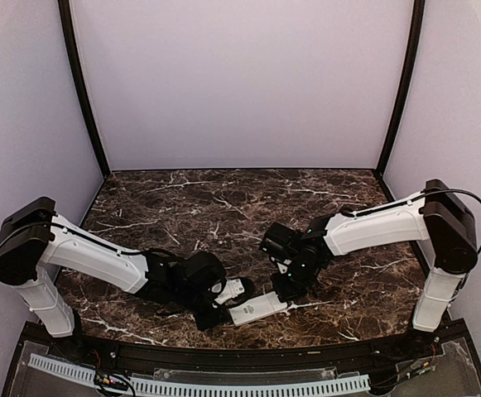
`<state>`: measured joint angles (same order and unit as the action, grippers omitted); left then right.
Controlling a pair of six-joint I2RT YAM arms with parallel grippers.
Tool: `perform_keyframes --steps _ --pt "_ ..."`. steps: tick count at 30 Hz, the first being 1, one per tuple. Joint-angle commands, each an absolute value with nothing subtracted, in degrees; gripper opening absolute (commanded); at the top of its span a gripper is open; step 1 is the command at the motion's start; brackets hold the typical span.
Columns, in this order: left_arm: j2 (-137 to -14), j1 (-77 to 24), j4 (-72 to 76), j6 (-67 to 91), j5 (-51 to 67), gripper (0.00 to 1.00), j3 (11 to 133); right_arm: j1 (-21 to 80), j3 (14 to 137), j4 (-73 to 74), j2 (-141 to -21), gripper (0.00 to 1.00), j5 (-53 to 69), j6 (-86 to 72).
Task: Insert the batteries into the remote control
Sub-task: Press the remote control at the center of the board.
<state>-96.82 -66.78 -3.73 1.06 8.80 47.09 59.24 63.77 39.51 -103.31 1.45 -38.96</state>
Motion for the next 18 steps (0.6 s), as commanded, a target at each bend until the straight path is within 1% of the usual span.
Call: perform_keyframes --steps 1,7,10,11,13,14,15,16,17,18 --pt "-97.9 -67.2 -1.8 0.4 9.4 0.0 47.3 58.6 62.6 38.4 -101.8 0.0 5.2 -39.1" --pt "-90.2 -67.1 -3.7 1.1 4.5 0.0 43.9 52.6 61.3 41.6 -97.3 0.0 1.4 -34.5" --pt "-85.5 -67.1 -5.6 1.5 1.3 0.04 43.1 49.5 63.0 43.0 -95.5 0.01 0.2 -29.9" --pt "-84.6 -67.1 -5.8 1.6 0.9 0.05 42.7 49.1 63.8 42.7 -94.8 0.07 0.2 -27.2" --pt "-81.6 -67.1 -6.4 1.9 -3.0 0.09 42.2 49.0 65.6 41.3 -93.0 0.26 0.4 -20.5" --pt "-79.6 -67.0 -6.6 2.3 -3.9 0.14 41.8 49.0 66.4 40.1 -91.9 0.35 1.2 -17.1" --pt "-78.5 -66.8 -6.7 2.9 -6.1 0.18 41.6 49.2 66.7 38.3 -90.6 0.45 2.2 -13.3" --pt "-76.6 -66.5 -7.0 3.4 -7.1 0.27 41.4 49.5 66.5 36.0 -89.0 0.59 3.8 -9.4" --pt "-74.5 -65.8 -7.1 4.4 -8.8 0.33 41.3 50.0 66.1 33.6 -87.2 0.81 6.0 -3.9" --pt "-73.5 -64.9 -7.4 5.0 -9.8 0.43 41.1 50.7 65.6 31.1 -85.8 0.86 7.6 1.3"
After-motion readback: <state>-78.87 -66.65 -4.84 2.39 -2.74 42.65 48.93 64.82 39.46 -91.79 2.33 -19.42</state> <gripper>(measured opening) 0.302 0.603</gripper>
